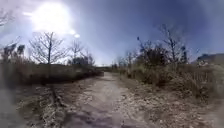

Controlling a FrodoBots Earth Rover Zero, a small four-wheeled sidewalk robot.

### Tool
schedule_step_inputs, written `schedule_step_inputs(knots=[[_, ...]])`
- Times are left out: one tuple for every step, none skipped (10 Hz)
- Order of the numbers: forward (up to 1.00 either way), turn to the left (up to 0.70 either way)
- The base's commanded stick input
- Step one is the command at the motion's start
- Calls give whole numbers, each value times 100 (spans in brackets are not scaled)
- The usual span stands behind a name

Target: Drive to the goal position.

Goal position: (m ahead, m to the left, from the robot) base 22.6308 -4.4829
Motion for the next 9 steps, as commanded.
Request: schedule_step_inputs(knots=[[70,0],[70,0],[70,0],[70,0],[70,0],[70,0],[70,2],[70,3],[70,12]])
